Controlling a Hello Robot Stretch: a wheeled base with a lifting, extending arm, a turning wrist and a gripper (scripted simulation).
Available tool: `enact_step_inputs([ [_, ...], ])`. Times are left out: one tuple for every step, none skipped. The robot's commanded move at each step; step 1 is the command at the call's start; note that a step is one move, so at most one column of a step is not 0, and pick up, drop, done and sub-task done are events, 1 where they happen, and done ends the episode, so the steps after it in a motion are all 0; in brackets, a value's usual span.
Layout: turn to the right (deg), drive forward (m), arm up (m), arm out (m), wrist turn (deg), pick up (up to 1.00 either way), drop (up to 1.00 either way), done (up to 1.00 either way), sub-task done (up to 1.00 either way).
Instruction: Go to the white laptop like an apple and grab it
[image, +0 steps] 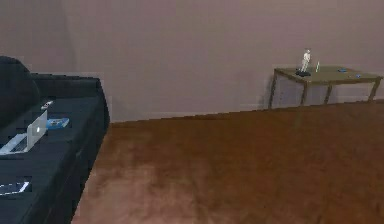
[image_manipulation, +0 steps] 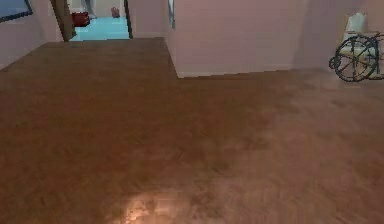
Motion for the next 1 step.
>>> enact_step_inputs([
  [-27.0,0.0,0.0,0.0,0.0,0.0,0.0,0.0,0.0],
])
